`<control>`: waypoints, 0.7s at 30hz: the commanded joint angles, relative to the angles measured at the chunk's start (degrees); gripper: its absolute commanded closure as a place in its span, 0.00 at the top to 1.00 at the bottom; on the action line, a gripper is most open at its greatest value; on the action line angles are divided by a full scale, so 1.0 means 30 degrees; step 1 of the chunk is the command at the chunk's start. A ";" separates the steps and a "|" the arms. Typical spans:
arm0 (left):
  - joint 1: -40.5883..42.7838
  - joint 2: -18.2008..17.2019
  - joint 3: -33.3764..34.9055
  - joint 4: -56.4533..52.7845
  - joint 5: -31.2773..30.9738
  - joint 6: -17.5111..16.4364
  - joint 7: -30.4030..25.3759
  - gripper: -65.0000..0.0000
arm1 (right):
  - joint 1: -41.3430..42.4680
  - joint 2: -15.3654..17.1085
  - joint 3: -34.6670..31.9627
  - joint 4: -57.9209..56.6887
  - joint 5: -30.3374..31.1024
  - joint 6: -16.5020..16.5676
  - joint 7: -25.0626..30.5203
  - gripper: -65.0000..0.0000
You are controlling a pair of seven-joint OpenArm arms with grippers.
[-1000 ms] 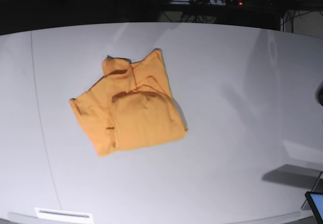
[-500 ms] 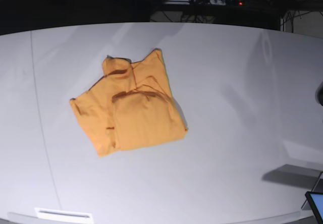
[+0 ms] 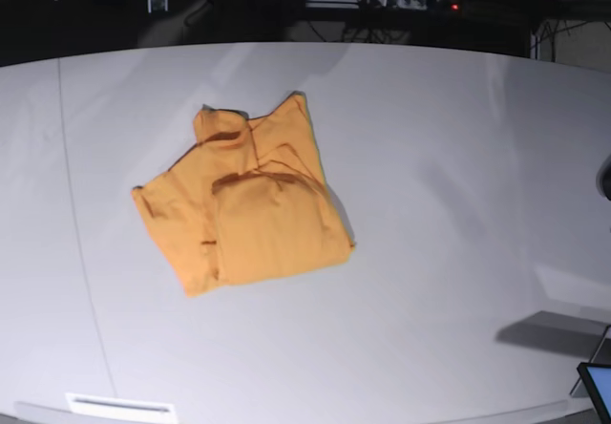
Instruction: Fold the T-shirt properly
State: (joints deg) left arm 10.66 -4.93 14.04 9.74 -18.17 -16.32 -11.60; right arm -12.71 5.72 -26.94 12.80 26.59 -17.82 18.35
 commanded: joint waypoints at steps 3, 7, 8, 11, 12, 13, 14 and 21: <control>0.0126 -0.0159 0.0022 0.0022 0.0007 0.0032 -0.0135 0.07 | -0.0115 0.0249 -0.0002 -0.1116 0.0001 -0.0198 0.0257 0.07; -0.0284 -0.0218 0.0022 -0.0008 0.0007 0.0032 0.0012 0.07 | -0.0086 0.0249 -0.0002 -0.1379 0.0001 -0.0198 0.0140 0.07; -0.0343 -0.0218 0.0022 -0.0037 0.0007 0.0032 0.0012 0.07 | -0.0086 0.0249 -0.0031 -0.1379 -0.0028 -0.0198 0.0140 0.07; -0.0489 -0.0159 0.0022 -0.0037 0.0007 0.0032 0.0012 0.07 | -0.0056 0.0366 -0.0061 -0.1584 -0.0057 -0.0198 0.0140 0.07; -0.0519 -0.0130 0.0022 -0.0037 0.0007 0.0032 0.0012 0.07 | -0.0056 0.0395 -0.0061 -0.1760 -0.0057 -0.0198 0.0140 0.07; -0.0548 -0.0130 0.0022 -0.0037 0.0007 0.0032 0.0012 0.07 | -0.0027 0.0424 -0.0090 -0.1965 -0.0057 -0.0198 0.0140 0.07; -0.0548 -0.0130 0.0022 -0.0037 0.0007 0.0032 0.0012 0.07 | -0.0027 0.0512 -0.0090 -0.2171 -0.0057 -0.0198 0.0140 0.07; -0.0519 -0.0101 0.0022 -0.0037 0.0007 0.0032 0.0012 0.07 | 0.0237 0.0776 -0.0061 -0.2229 -0.0057 -0.0198 0.0257 0.07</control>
State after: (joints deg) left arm 8.73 -5.08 14.04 9.58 -18.17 -16.29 -11.18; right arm -12.03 7.81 -27.14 6.20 26.57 -18.00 18.41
